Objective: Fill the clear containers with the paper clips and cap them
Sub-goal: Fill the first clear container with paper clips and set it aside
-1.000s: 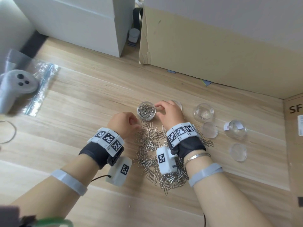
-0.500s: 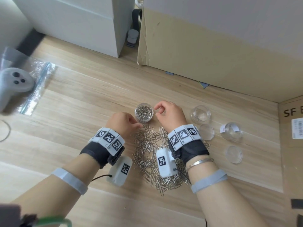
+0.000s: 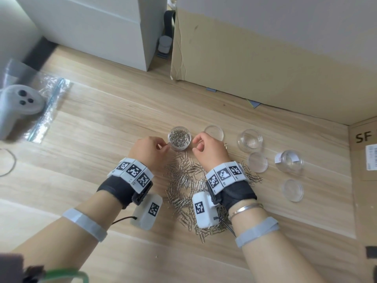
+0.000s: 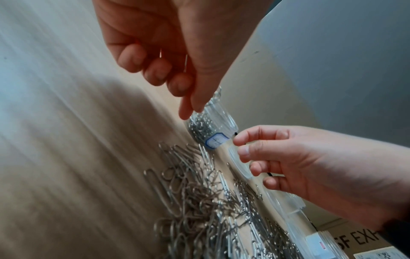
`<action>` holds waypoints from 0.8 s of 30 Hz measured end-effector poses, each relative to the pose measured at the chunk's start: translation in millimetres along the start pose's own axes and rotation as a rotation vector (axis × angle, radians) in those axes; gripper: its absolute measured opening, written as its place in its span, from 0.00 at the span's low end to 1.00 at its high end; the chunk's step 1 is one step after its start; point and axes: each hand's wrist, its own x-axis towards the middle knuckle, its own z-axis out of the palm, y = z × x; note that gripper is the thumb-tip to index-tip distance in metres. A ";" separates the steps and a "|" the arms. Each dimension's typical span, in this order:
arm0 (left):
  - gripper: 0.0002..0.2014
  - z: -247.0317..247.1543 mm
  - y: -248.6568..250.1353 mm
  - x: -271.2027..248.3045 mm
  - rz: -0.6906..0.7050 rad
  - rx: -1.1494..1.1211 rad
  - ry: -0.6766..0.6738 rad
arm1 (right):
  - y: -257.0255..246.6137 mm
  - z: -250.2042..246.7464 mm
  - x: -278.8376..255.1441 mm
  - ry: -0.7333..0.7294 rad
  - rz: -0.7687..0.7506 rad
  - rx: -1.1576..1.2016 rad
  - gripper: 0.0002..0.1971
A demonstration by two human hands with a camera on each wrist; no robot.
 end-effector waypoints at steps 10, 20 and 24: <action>0.08 -17.2 15.6 -2.4 0.295 0.027 0.118 | 7.3 1.5 -2.6 -0.031 0.033 -0.006 0.09; 0.30 -10.3 -4.2 12.6 0.275 -0.111 0.035 | 9.5 9.2 -16.5 -0.115 -0.056 0.003 0.05; 0.44 -5.2 -10.3 20.8 0.374 -0.034 -0.147 | 6.1 21.3 -23.1 -0.187 -0.179 -0.054 0.10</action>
